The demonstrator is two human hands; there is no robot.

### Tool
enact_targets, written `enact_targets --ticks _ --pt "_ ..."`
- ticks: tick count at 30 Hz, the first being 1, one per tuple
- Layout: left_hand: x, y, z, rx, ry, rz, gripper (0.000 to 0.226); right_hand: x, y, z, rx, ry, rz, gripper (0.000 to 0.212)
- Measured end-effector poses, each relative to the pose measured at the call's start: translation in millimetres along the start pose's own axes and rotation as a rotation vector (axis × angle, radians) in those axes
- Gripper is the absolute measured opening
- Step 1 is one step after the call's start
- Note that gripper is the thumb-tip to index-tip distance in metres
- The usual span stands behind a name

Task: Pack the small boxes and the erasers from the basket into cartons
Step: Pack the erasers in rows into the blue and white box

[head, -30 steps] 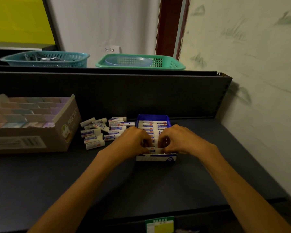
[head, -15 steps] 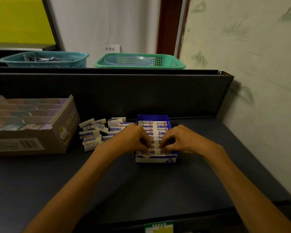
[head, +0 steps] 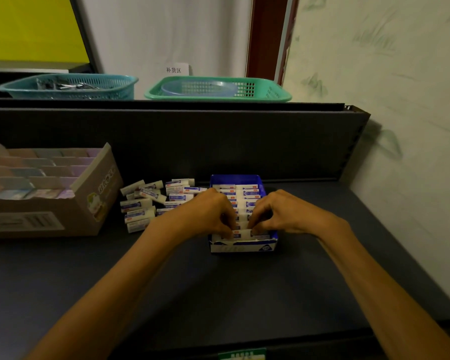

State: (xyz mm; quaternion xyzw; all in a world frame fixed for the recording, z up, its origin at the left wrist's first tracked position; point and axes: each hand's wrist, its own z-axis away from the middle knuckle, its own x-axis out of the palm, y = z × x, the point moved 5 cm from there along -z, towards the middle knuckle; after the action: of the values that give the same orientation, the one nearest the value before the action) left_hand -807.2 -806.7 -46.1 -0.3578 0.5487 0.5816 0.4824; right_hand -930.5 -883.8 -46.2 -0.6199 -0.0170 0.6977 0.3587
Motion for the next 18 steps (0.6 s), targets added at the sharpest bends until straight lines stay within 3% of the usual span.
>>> enact_targets --ticks 7,10,12,15,18 --pt "1 1 0 0.004 0.006 -0.010 0.024 1 0 -2 -0.005 -0.017 0.040 0.020" --pt "-4 0 8 0.009 0.087 0.024 0.024 -1 -5 -1 -0.024 -0.008 0.075 0.021" --pt "-16 -3 18 -0.010 0.204 0.027 0.025 -8 -14 -2 -0.070 0.083 0.091 0.024" --pt "-36 -19 40 -0.133 0.369 0.019 0.027 -18 -29 -8 -0.116 0.261 0.141 0.034" --pt "-43 -46 68 -0.332 0.387 -0.050 0.035 -15 -43 -22 -0.130 0.332 0.223 0.044"
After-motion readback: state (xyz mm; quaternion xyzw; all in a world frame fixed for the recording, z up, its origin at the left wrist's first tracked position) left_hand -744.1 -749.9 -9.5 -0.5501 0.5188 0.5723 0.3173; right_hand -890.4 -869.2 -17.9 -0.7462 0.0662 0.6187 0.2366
